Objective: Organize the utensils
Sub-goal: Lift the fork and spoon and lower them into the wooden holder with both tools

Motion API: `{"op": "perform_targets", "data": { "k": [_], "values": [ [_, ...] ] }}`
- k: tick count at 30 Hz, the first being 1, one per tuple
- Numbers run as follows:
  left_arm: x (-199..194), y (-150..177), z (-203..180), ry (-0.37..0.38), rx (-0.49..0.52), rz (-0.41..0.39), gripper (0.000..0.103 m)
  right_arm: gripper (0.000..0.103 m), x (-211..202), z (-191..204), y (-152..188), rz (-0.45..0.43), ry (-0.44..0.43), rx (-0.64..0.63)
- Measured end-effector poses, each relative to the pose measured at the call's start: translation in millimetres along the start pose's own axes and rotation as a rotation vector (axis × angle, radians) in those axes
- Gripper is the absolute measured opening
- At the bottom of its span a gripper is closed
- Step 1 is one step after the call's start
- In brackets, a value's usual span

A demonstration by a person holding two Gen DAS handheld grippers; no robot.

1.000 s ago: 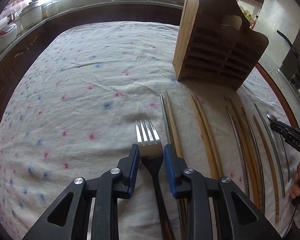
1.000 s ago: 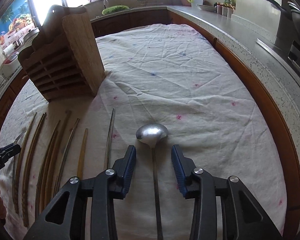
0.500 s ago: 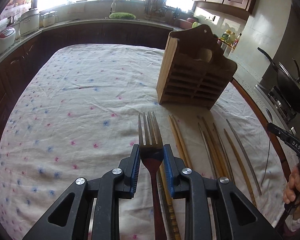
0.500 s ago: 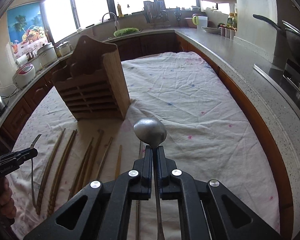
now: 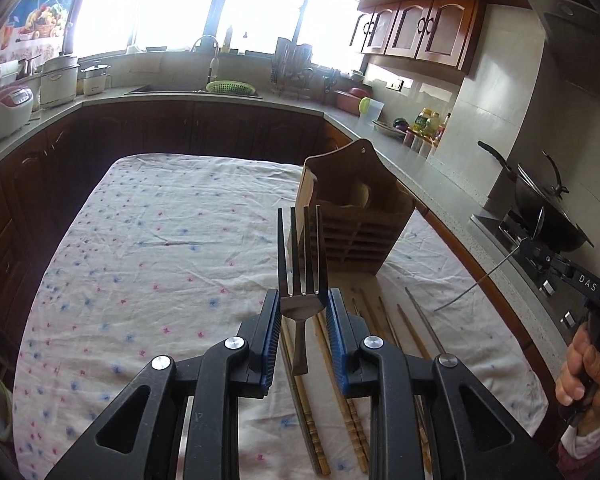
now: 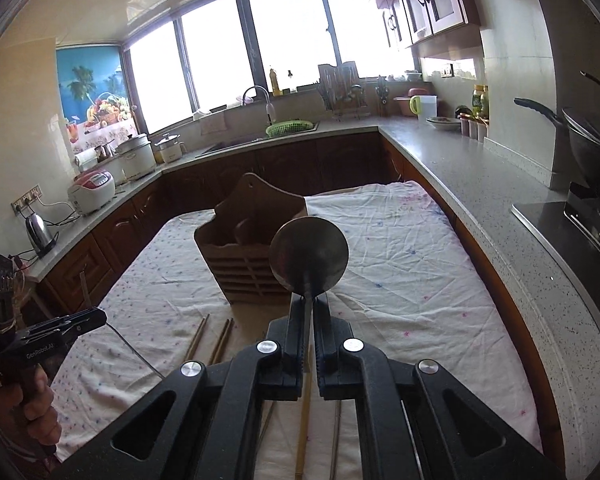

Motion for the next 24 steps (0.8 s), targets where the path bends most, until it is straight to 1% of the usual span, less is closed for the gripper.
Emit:
{"op": "perform_targets", "data": {
  "k": [7,12,16,21,24],
  "values": [
    [6,-22,-5,0.005,0.009,-0.030,0.021,0.004,7,6,-24,-0.028,-0.033,0.008],
    [17,-54,-14,0.020,0.025,-0.062,0.021,0.004,17,5,-43,-0.052,-0.050,0.019],
    [28,-87,-20,0.032,0.038,-0.103,0.021,0.004,28,8,-66,-0.081,-0.070,0.032],
    [51,-127,-31,0.037,0.064,-0.163,0.021,0.004,46,10,-100,-0.125,-0.080,0.048],
    [72,-142,-34,0.026,0.072,-0.185,0.021,0.004,58,9,-121,-0.153,-0.081,0.064]
  ]
}}
Point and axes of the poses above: each gripper's, at about its wrist camera, not at the fingertips, and x roughly the way its jaws point, z to its left, y to its underside, the point moved 8 cm from there along x, roughly the way its jaws point, and after that the axes turned 3 degrees about -x, right-handed, at the moved point
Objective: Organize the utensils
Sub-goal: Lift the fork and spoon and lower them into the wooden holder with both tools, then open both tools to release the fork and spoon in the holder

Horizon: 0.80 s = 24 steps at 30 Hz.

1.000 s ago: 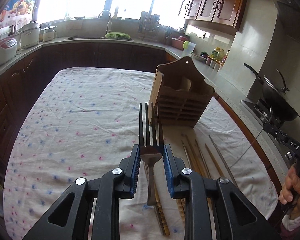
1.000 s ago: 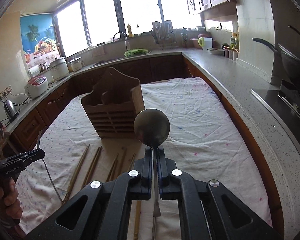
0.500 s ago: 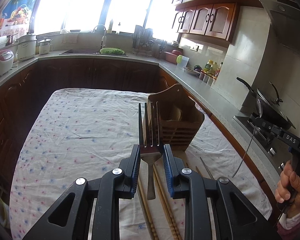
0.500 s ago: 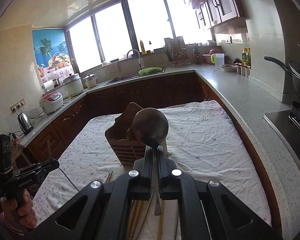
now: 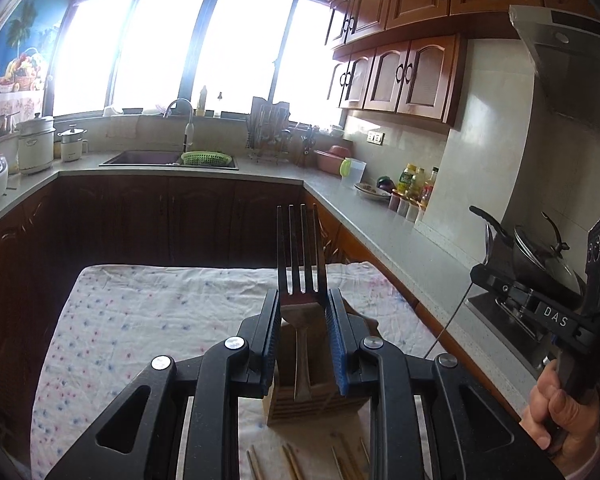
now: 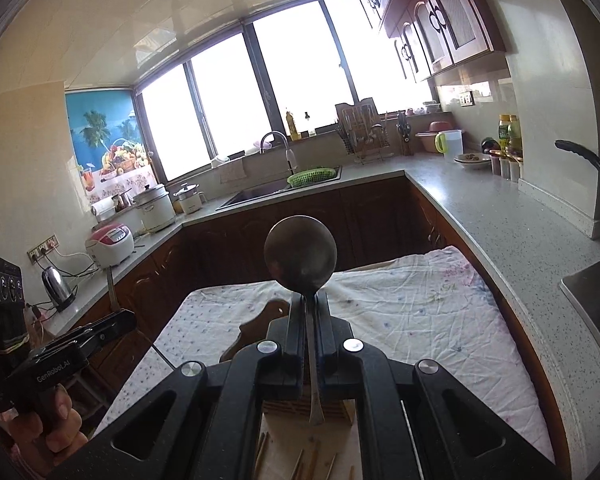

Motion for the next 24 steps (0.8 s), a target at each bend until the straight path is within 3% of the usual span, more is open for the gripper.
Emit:
{"op": "perform_targets", "data": {
  "k": [5,13,24],
  "values": [
    [52,2,13,-0.022,-0.040,0.020,0.021,0.004,28,-5,-13,-0.014,0.012,0.017],
    [116,30,23,-0.038,-0.092,0.085,0.021,0.004,74,-17,24,0.060,0.013,0.061],
    [147,54,22,-0.045,-0.070,0.134,0.022,0.004,100,-27,76,0.164,0.027,0.061]
  ]
}}
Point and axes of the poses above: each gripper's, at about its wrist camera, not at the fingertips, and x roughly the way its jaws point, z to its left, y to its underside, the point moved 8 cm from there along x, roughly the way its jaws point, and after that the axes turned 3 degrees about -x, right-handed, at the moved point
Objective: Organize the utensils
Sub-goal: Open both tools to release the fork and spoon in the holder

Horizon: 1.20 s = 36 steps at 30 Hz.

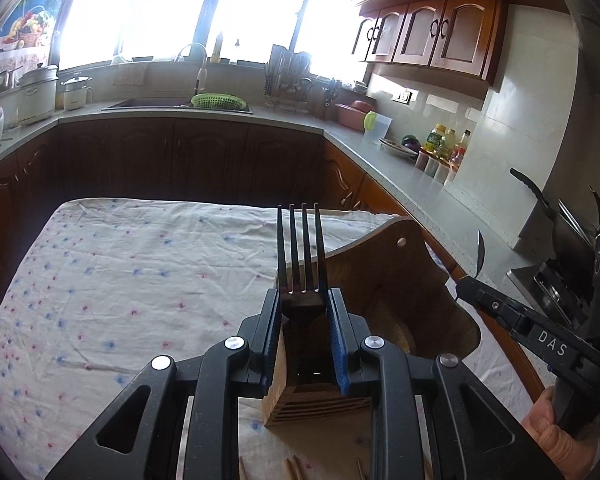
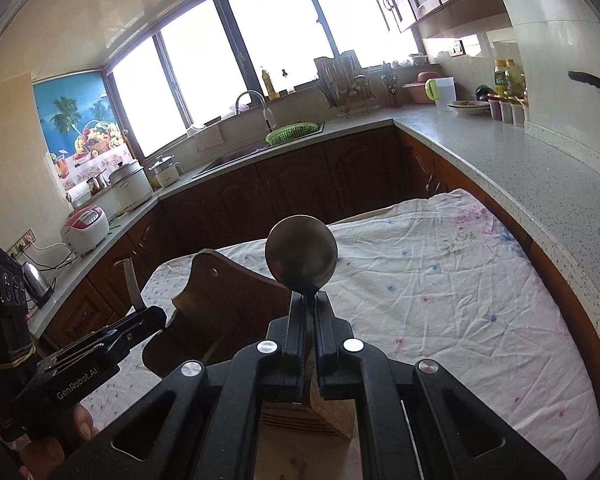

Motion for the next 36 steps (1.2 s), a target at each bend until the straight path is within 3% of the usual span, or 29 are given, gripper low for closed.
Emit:
{"op": "perform_targets", "data": {
  "k": [12,17,22,23,28,31,36],
  "values": [
    [-3,3,0,0.001,0.006,0.000,0.022,0.004,3,1,3,0.014,-0.001,-0.001],
    [-19,3,0,0.030,-0.007,-0.021,0.031,0.013,-8,-3,-3,-0.009,-0.027,0.038],
    [-42,9,3,0.008,0.004,-0.062,0.060,0.047,-33,-6,-13,-0.067,-0.029,0.056],
    [-48,12,4,0.006,0.004,-0.069,0.063,0.049,-38,-6,-15,-0.079,-0.029,0.061],
    [-78,29,13,-0.030,-0.020,-0.084,0.082,0.082,-72,-5,-16,-0.136,-0.045,0.069],
    [-103,43,14,-0.053,-0.025,-0.100,0.089,0.093,-95,-3,-10,-0.168,-0.044,0.063],
    [-143,71,15,-0.070,-0.038,-0.122,0.095,0.099,-130,-1,10,-0.197,-0.024,0.054]
  ]
}}
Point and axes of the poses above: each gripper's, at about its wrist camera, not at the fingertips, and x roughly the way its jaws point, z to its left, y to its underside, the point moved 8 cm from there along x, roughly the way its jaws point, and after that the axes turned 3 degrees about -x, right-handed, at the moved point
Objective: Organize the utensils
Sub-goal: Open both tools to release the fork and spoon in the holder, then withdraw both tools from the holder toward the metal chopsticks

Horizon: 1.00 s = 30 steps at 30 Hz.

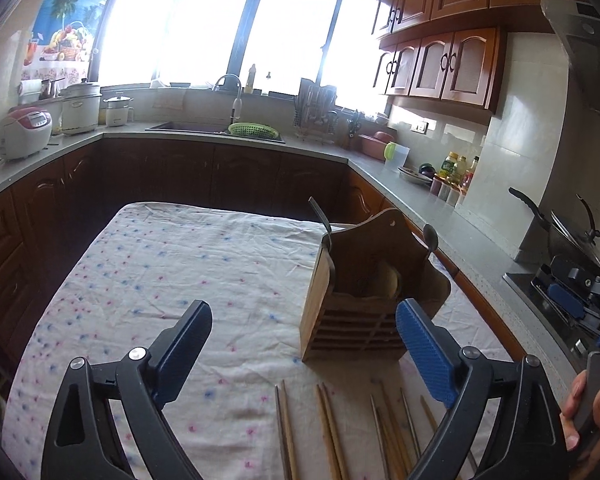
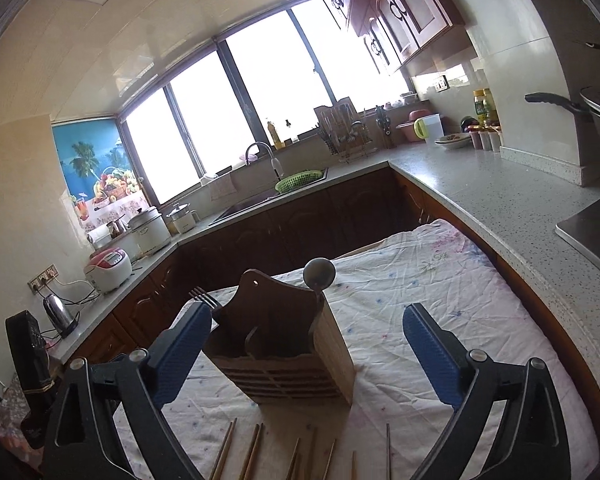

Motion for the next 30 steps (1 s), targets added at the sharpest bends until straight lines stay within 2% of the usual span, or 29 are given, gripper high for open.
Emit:
{"op": "perform_targets", "data": {
  "k": [10,17,23,25,28,30],
  "values": [
    [-55,44,8,-0.010,0.013,0.021,0.097,0.100,-49,-5,51,0.046,0.078,-0.027],
    [-56,65,19,-0.039,0.024,0.085,0.097,0.100,-59,-9,88,0.101,0.090,-0.040],
    [-47,66,20,-0.061,0.022,0.143,0.095,0.100,-55,-16,99,0.138,0.109,-0.048],
    [-41,65,21,-0.072,0.024,0.162,0.092,0.100,-53,-18,101,0.149,0.114,-0.053],
    [-27,65,19,-0.078,0.024,0.209,0.078,0.099,-47,-22,104,0.169,0.125,-0.060],
    [-17,65,20,-0.078,0.021,0.240,0.072,0.098,-43,-25,107,0.185,0.137,-0.063]
  ]
}}
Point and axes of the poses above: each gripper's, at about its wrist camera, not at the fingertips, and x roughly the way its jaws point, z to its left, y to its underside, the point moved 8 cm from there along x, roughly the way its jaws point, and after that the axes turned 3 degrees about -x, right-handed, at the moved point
